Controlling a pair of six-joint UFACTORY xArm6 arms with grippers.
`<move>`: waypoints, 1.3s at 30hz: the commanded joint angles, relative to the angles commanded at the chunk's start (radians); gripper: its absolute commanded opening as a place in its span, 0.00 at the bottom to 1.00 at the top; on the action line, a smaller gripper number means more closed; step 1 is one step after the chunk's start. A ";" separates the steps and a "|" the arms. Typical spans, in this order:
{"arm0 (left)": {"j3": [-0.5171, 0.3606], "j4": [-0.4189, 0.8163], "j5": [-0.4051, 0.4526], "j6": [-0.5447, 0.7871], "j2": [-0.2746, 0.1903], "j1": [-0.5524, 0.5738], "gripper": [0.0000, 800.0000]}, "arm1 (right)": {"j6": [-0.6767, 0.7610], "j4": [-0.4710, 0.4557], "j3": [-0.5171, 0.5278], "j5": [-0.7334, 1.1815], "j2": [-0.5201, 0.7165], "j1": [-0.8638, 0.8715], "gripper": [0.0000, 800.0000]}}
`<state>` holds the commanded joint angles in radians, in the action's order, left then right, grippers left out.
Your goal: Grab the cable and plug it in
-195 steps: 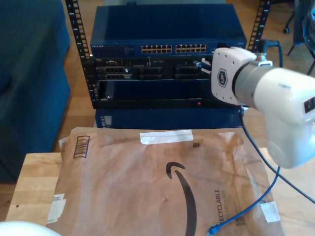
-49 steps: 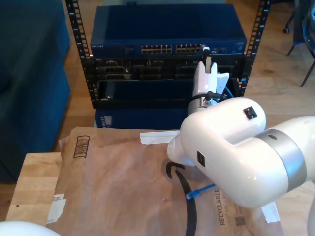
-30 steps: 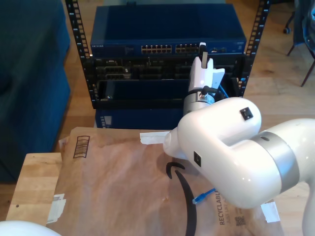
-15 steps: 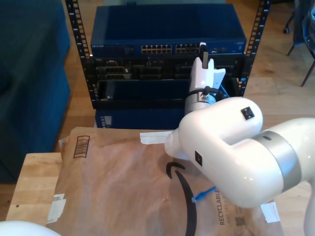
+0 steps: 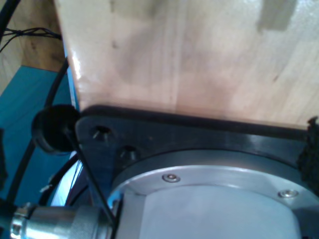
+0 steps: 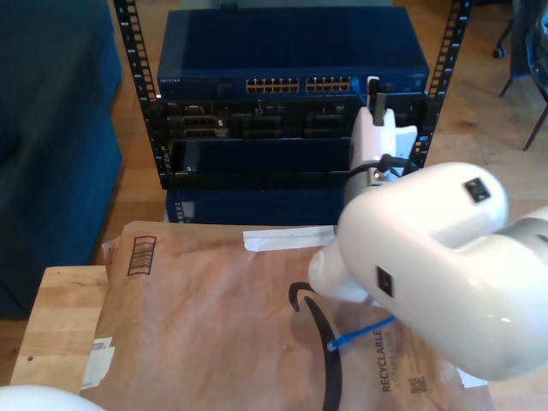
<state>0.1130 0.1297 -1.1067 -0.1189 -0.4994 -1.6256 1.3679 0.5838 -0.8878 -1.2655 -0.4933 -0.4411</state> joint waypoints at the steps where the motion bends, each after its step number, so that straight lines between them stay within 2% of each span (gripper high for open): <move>1: 0.000 0.000 0.000 0.000 0.000 0.000 1.00 | -0.002 0.002 0.038 0.043 0.038 -0.005 0.71; 6: 0.000 0.000 0.000 0.002 0.000 0.000 1.00 | -0.008 -0.009 0.158 0.296 0.206 -0.002 0.76; 12: 0.000 0.000 0.000 0.000 0.000 0.000 1.00 | -0.055 -0.071 0.163 0.514 0.338 0.086 0.78; 17: 0.000 0.000 0.000 0.002 0.000 0.000 1.00 | -0.058 -0.172 0.166 0.818 0.491 0.229 0.80; 20: 0.000 0.000 0.000 0.000 0.000 0.000 1.00 | -0.058 -0.238 0.183 1.014 0.600 0.319 0.87; 23: 0.000 0.000 0.000 0.000 0.000 0.000 1.00 | -0.071 -0.267 0.193 1.237 0.689 0.411 0.88; 27: 0.000 0.000 0.000 0.000 0.000 0.000 1.00 | -0.195 -0.265 0.215 1.490 0.795 0.551 0.93; 30: 0.000 0.000 0.000 0.000 0.000 0.000 1.00 | -0.330 -0.265 0.216 1.634 0.830 0.687 0.99; 39: 0.000 0.000 0.000 0.000 0.000 0.000 1.00 | -0.721 -0.269 0.183 2.036 0.881 1.068 0.99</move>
<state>0.1130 0.1297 -1.1067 -0.1189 -0.4994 -1.6256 0.6467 0.3153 -0.7052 0.7706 0.3874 0.6268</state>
